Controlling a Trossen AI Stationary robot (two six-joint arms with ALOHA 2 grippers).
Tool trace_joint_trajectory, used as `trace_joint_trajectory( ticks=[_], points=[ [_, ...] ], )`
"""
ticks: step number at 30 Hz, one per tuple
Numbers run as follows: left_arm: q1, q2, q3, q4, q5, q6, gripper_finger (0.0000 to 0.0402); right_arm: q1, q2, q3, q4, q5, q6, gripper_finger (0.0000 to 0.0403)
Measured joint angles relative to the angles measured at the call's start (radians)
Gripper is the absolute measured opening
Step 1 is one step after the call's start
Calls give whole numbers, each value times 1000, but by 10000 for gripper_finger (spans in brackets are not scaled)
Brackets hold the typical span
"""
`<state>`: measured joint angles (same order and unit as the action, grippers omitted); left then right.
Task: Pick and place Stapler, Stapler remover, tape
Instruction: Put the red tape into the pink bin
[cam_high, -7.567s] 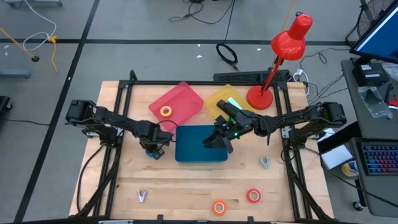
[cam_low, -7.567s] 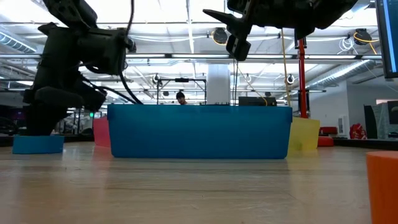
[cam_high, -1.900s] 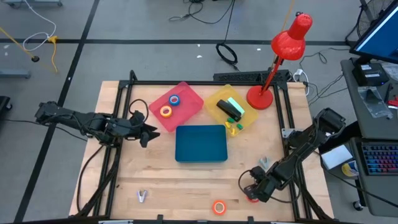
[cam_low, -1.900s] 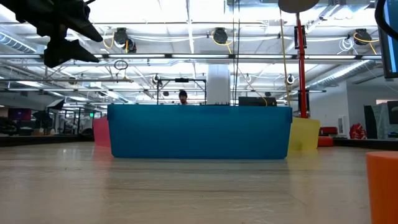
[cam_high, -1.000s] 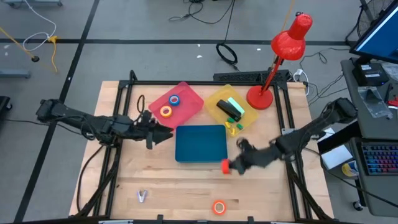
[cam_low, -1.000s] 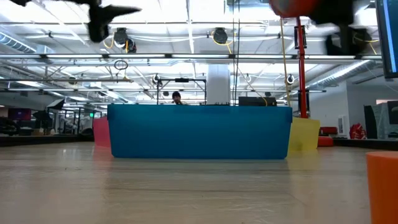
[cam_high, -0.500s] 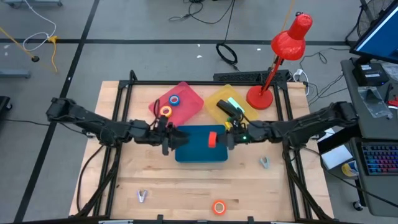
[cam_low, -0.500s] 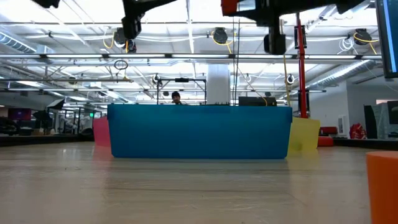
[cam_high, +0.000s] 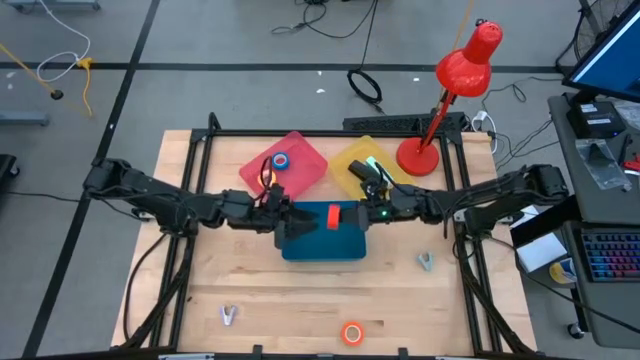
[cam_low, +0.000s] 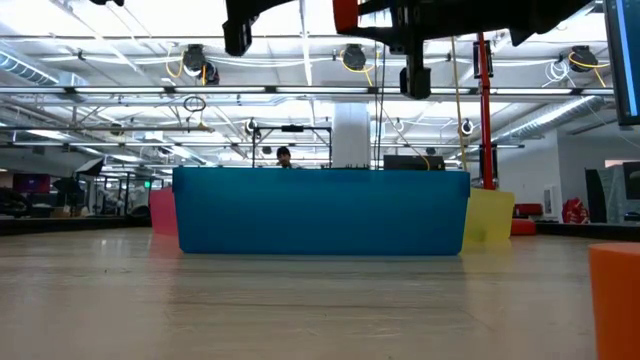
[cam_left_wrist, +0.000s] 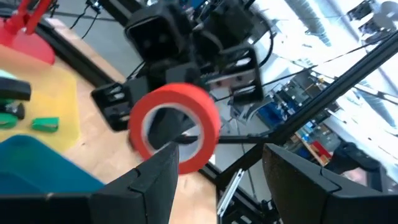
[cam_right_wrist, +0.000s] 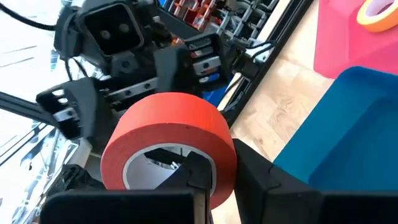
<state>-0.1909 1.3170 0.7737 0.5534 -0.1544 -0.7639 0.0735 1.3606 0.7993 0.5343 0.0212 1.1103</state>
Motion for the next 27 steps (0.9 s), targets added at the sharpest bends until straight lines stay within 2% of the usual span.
trace_joint_trajectory(
  ticks=[11, 20, 27],
  points=[
    [31, 0, 6, -55, 2, -20, 232, -8, 34, 40, 0, -3, -2, 29],
    [32, -6, 4, -64, 24, -24, 232, -20, 125, 139, 7, -71, -30, 29],
    [29, -4, 3, -83, 27, -26, 232, -25, 152, 157, -6, -87, -27, 29]
  ],
)
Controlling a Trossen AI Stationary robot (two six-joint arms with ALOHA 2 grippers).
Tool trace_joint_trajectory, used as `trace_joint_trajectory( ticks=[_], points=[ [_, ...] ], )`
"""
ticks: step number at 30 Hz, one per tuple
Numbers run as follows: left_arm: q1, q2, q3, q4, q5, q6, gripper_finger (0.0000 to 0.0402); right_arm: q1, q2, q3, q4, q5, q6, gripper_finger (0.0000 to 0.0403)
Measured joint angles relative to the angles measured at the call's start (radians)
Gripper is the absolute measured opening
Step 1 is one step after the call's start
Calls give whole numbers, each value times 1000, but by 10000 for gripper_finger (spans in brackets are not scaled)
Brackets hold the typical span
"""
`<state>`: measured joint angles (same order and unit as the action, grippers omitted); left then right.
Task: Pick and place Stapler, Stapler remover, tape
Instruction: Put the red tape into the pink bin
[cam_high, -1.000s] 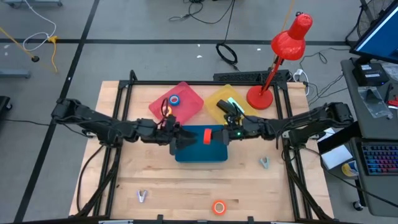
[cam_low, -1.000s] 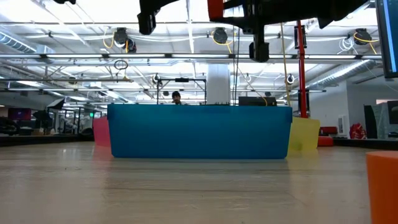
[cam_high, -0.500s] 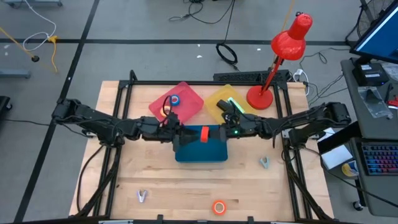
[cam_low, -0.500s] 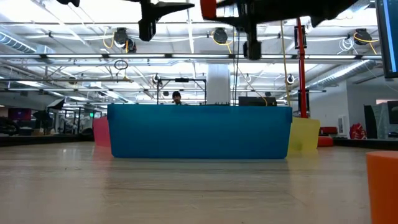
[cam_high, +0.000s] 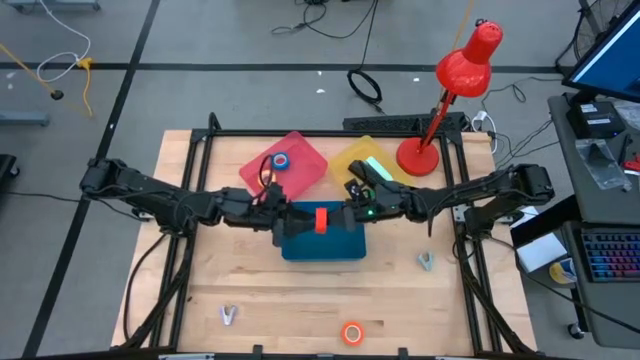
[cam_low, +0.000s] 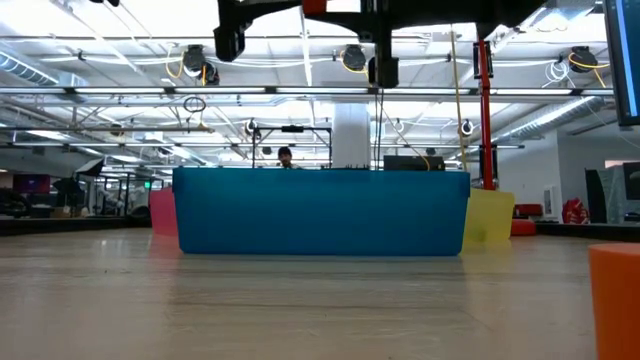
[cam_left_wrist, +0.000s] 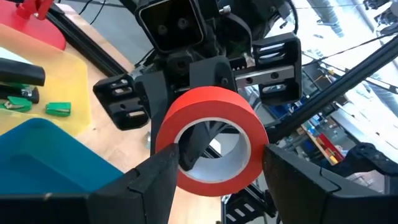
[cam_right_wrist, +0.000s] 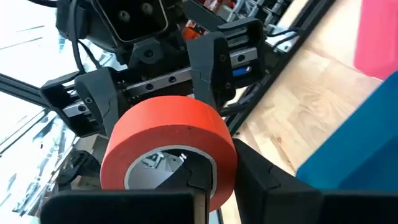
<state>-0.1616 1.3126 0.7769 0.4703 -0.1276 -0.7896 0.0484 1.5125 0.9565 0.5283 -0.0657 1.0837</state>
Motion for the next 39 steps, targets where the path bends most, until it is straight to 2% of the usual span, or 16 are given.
trace_joint_trajectory(
  ticks=[9, 16, 39],
  points=[
    [-4, -38, 0, -59, 47, 1, 232, 0, 0, 3, -18, -20, -7, 29],
    [-11, -104, 6, -40, 55, 29, 232, -3, 5, 5, 12, -21, 2, 29],
    [-15, -72, 3, -47, 22, 6, 232, -1, 9, 3, 66, -10, 30, 29]
  ],
)
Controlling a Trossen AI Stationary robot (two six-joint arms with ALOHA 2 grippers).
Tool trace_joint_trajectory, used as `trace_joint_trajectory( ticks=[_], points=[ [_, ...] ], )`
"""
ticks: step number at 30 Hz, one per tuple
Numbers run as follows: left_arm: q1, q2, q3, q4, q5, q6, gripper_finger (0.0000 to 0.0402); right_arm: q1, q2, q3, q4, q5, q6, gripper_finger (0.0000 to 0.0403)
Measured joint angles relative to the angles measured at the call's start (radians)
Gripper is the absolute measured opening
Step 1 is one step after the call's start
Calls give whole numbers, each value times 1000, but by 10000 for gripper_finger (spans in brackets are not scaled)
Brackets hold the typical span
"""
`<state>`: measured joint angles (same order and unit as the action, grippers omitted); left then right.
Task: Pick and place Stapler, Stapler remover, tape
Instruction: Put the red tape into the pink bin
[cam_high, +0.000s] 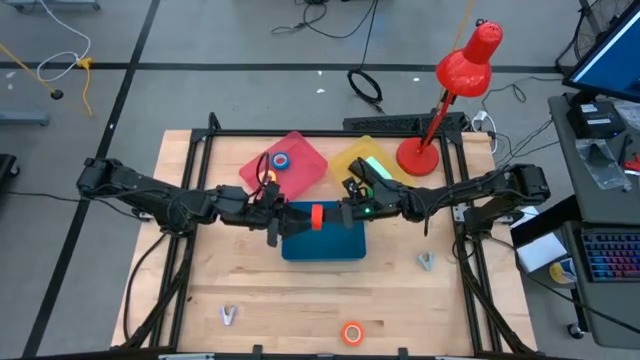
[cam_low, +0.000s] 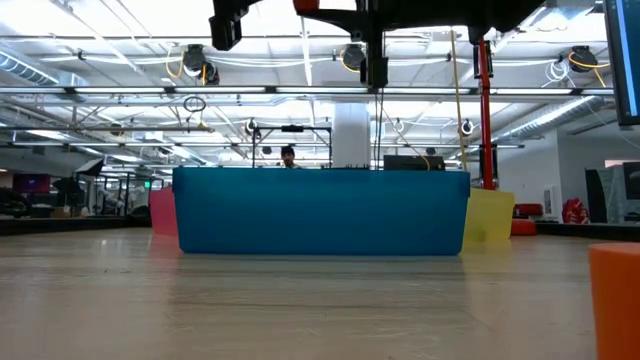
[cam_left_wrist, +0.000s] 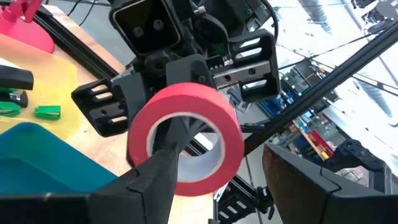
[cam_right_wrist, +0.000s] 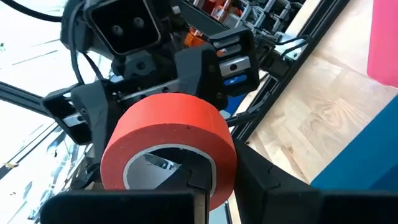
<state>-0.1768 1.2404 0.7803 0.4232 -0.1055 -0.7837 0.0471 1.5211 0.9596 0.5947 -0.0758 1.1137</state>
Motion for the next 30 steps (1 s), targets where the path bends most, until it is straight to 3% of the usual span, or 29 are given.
trace_joint_trajectory(
  ticks=[16, 20, 26, 30],
  points=[
    [61, 74, 12, 64, 42, -24, 227, -7, 1, -2, -27, 51, 3, 29],
    [66, 114, 37, 67, 70, -25, 180, -14, 1, -2, -34, 44, -1, 29],
    [77, 133, 53, 60, 141, 38, 38, -14, 1, 0, -45, 31, -56, 43],
    [106, 93, 51, -24, 199, 44, 36, -17, 1, 0, -62, -65, -109, 105]
  ],
)
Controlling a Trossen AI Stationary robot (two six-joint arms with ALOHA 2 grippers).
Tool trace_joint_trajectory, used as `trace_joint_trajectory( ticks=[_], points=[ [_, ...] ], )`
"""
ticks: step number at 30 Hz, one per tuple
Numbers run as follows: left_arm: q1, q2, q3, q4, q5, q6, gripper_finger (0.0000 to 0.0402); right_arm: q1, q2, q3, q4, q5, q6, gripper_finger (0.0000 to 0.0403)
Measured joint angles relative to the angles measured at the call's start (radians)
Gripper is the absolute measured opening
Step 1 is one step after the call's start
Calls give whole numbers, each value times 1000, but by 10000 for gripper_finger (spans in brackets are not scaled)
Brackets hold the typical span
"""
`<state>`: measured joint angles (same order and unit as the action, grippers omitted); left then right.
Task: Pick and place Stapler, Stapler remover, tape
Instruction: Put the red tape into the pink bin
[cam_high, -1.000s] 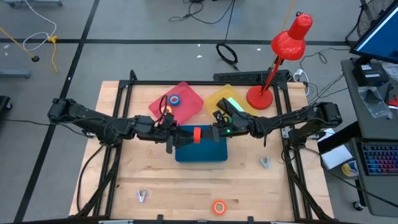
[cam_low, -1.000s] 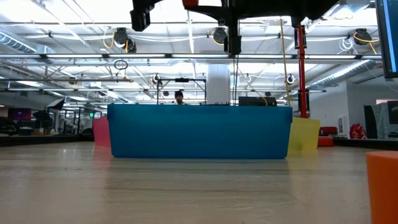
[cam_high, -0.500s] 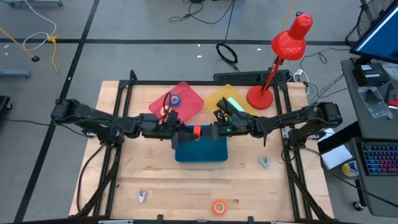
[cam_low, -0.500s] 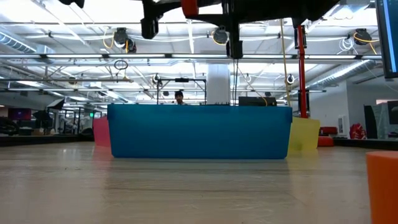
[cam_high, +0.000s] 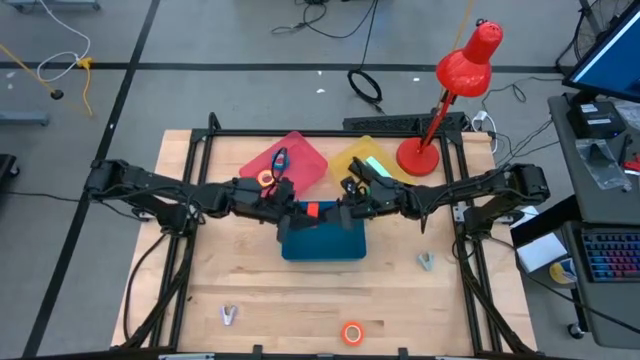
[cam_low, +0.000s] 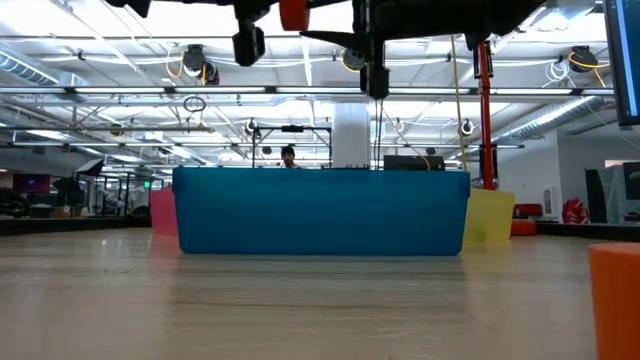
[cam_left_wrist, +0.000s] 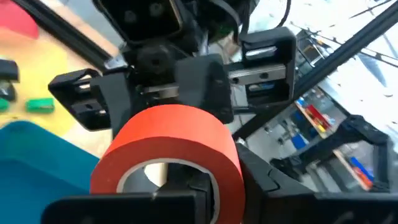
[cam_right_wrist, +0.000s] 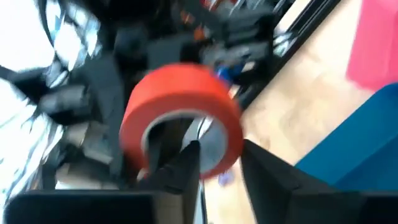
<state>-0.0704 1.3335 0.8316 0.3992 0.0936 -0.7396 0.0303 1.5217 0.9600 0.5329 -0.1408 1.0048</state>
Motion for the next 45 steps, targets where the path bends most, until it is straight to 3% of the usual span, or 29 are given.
trace_joint_trajectory(
  ticks=[4, 8, 12, 15, 19, 27, 37, 41, 45],
  points=[
    [28, -77, -2, -213, 61, 4, 36, 2, -1, 0, -90, -142, -7, 153],
    [50, -173, -4, -512, 58, 5, 36, 3, -2, 0, -186, -170, -2, 177],
    [76, -255, -3, -707, -108, -7, 36, 4, -2, -4, -168, -174, -6, 183],
    [109, -278, 0, -716, -250, 16, 36, 5, -1, -5, -122, -179, -28, 179],
    [197, -249, 2, -652, -321, 107, 35, 3, -1, -5, -16, -174, -60, 173],
    [415, -8, 49, -570, -233, 214, 36, 4, -1, -5, 62, -178, -109, 174],
    [520, 377, 393, -833, -175, 394, 36, 3, -34, -6, 118, -175, -273, 172],
    [539, 489, 533, -929, -194, 426, 36, 4, -88, -27, 112, -176, -329, 176],
    [564, 566, 594, -1011, -199, 419, 36, 3, -170, -83, 114, -156, -340, 174]
  ],
)
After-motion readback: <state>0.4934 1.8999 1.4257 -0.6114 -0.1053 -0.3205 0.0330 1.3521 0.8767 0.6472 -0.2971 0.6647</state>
